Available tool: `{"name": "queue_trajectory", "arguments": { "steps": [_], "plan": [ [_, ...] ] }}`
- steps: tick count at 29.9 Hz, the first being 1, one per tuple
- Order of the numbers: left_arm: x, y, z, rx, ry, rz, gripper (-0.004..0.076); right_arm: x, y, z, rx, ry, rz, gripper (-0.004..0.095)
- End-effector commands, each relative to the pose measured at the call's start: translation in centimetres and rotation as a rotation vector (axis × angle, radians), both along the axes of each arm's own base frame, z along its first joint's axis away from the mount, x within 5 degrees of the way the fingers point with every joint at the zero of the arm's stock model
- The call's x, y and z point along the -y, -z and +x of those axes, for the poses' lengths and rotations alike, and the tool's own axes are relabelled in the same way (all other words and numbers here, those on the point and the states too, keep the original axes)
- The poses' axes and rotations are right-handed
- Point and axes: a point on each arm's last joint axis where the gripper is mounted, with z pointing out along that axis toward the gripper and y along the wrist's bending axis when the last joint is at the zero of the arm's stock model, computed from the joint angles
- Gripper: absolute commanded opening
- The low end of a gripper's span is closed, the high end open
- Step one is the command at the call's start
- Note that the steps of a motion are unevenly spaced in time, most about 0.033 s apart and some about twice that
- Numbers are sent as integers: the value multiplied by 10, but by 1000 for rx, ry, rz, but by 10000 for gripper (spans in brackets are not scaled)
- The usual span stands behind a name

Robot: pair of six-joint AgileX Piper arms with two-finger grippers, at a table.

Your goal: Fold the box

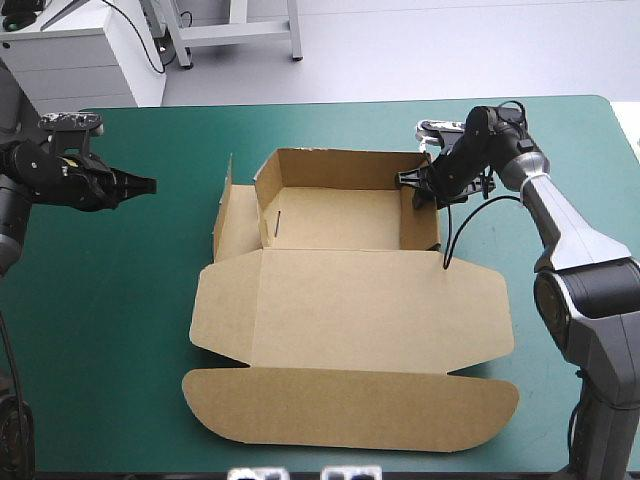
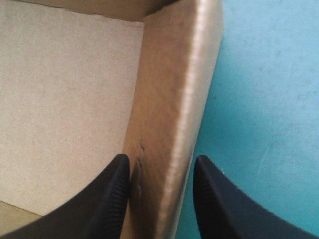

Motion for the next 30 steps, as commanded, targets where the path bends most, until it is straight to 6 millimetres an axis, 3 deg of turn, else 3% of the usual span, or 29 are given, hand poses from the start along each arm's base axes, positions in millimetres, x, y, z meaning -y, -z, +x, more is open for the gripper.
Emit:
{"name": "queue_trajectory", "arguments": {
  "steps": [1, 9, 16, 19, 25, 30],
  "plan": [
    [2, -21, -5, 102, -8, -24, -6, 7, -62, -15, 134, -10, -17, 400],
    [2, -21, -5, 102, -8, -26, -6, 16, -134, -50, 294, 25, -10, 400],
    [2, -21, -5, 100, -7, -27, -8, 14, -165, -76, 352, 21, 86, 400],
    [2, -21, -5, 99, -7, -27, -8, 6, -152, -77, 301, 3, 100, 400],
    [2, -21, -5, 98, -7, -29, -8, -1, -88, -76, 132, -36, -88, 400],
    [2, -21, -5, 99, -3, -26, -8, -2, -62, -69, 104, -35, -107, 400]
  ]
}}
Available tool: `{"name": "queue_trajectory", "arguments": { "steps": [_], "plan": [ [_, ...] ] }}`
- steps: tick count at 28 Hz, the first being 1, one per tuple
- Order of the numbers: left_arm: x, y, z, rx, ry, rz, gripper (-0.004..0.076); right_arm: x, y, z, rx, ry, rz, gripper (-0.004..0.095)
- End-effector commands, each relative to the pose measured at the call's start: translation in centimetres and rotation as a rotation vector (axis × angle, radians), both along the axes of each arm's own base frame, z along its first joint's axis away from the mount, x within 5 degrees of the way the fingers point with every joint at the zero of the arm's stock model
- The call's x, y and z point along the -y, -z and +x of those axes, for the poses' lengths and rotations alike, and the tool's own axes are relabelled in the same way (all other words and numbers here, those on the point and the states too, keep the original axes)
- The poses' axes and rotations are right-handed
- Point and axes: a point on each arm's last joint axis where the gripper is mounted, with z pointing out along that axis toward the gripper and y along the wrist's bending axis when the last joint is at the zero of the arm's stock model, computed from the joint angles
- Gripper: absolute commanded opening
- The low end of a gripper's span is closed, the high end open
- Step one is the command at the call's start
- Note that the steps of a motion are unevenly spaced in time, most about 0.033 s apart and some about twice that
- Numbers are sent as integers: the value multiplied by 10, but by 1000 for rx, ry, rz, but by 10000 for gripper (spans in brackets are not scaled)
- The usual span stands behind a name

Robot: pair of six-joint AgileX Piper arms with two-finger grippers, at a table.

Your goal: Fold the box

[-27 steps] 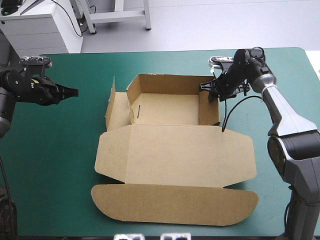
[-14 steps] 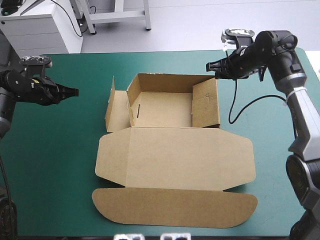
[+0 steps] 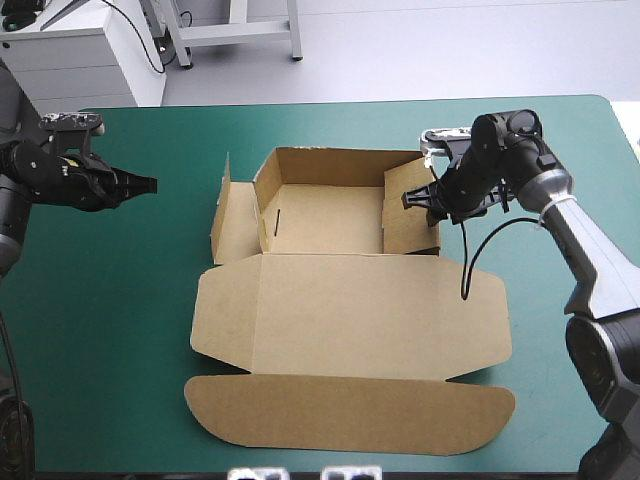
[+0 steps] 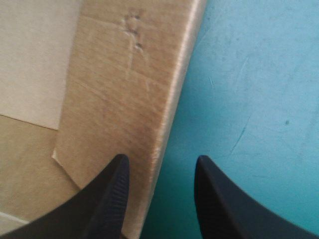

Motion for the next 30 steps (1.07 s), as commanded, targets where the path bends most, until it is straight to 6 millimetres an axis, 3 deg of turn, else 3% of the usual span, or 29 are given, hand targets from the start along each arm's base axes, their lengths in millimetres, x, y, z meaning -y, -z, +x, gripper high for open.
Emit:
{"name": "queue_trajectory", "arguments": {
  "steps": [1, 13, 17, 19, 20, 24, 29, 30],
  "plan": [
    [1, -20, -5, 99, -5, -9, -8, 1, -12, 0, 94, 1, 12, 400],
    [2, -19, -7, 78, 11, -11, -8, -17, 34, 44, 187, -70, 99, 389],
    [3, -18, -8, 56, 18, -18, -8, -18, 53, 49, 124, -63, 90, 223],
    [3, -18, -8, 57, 18, -20, -8, -19, 58, 50, 109, -63, 89, 68],
    [3, -18, -8, 57, 18, -22, -8, -19, 58, 50, 109, -63, 89, -8],
    [2, -19, -7, 69, -11, -74, -8, -20, 47, 51, 132, -61, 105, -14],
    [-26, -25, -7, 127, -141, -230, -8, -12, 12, 47, 220, -47, 127, -14],
    [-39, -28, -9, 147, -180, -281, -8, -2, -4, 44, 258, -22, 148, -14]
  ]
}}
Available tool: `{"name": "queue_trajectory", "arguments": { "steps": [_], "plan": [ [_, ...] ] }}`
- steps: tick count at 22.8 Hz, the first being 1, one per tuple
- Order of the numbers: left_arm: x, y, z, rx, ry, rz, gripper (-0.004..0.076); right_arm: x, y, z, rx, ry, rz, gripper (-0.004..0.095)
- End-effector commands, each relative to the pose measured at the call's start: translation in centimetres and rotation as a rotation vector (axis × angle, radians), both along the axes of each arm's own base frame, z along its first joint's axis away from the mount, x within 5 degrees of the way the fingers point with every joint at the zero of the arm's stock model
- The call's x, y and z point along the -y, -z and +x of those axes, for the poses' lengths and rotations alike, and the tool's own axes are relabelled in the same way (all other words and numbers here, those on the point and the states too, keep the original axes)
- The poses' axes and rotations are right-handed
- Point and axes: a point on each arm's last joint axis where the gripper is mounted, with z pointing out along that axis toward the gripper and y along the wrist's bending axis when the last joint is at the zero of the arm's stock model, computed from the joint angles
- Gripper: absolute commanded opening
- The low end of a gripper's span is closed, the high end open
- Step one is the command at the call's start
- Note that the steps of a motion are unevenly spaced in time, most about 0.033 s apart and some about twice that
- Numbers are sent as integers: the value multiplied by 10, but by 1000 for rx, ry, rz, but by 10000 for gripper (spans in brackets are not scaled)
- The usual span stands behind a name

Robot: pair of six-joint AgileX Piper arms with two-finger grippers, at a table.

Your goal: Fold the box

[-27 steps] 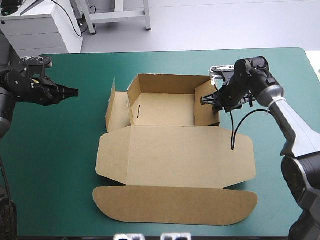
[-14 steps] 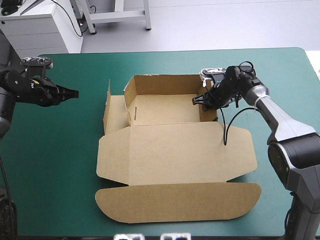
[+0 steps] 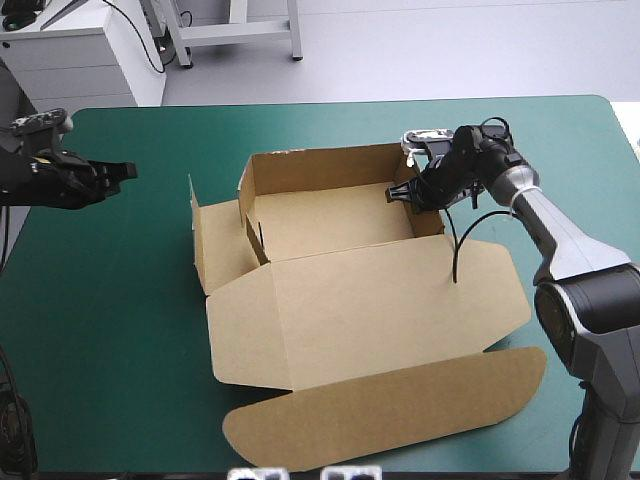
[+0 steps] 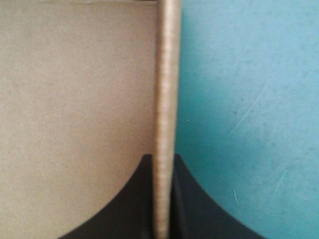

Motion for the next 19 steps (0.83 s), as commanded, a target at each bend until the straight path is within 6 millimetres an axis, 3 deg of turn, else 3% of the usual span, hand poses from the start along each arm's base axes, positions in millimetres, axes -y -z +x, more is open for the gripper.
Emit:
{"name": "queue_trajectory", "arguments": {
  "steps": [1, 4, 8, 13, 19],
  "plan": [
    [-17, -25, -7, 137, -79, -117, -8, 18, -68, -11, 171, 49, 92, -14],
    [-25, -31, -10, 177, -80, -257, -8, 44, -98, -20, 227, 108, 209, -14],
    [-8, -39, -4, 258, 52, -477, -8, 64, -132, -37, 308, 101, 328, -14],
    [16, -46, 1, 286, 139, -571, -8, 61, -152, -50, 362, 67, 389, -14],
    [47, -50, 2, 286, 244, -617, -8, 57, -155, -53, 354, 41, 429, -14]
  ]
}}
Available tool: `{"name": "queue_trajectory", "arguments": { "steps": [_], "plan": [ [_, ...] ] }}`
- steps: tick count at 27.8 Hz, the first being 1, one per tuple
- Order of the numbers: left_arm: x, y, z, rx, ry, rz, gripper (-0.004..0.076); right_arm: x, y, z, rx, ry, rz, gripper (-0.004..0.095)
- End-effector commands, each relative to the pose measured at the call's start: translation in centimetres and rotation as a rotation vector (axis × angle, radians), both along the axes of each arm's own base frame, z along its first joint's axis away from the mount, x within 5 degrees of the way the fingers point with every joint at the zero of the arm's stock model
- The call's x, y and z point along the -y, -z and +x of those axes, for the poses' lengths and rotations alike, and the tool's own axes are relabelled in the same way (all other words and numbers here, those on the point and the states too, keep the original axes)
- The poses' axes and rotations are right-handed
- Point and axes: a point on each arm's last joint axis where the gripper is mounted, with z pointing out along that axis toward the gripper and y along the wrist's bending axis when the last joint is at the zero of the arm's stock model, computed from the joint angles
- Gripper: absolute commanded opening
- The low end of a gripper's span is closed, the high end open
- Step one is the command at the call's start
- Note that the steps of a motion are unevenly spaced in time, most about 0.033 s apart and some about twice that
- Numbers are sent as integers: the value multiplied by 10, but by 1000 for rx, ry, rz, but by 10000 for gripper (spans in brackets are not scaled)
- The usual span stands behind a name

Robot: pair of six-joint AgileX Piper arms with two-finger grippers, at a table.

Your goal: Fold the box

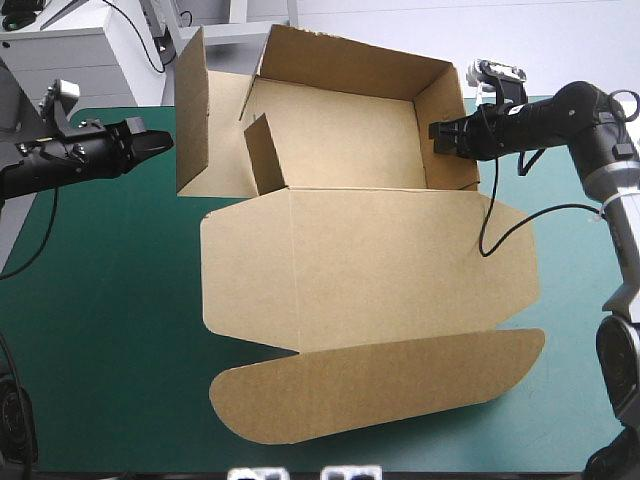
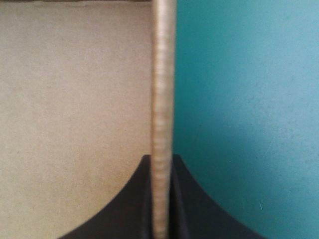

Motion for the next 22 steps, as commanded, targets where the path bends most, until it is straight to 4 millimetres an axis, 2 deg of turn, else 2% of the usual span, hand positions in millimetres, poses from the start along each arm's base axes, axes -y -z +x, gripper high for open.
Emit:
{"name": "queue_trajectory", "arguments": {
  "steps": [1, 8, 13, 18, 22],
  "plan": [
    [16, -26, -9, 91, 38, -70, -8, -3, -38, -16, 111, -8, 85, -14],
    [26, -31, -17, 110, 128, -94, -8, -25, -39, -17, 155, -50, 57, -12],
    [30, -41, -32, 136, 157, -69, -8, -41, -42, -14, 228, -10, 41, -12],
    [33, -48, -43, 150, 182, -61, -8, -51, -43, -14, 275, -2, -2, -12],
    [34, -47, -45, 143, 202, -61, -8, -58, -44, -14, 300, 4, -32, -8]
  ]
}}
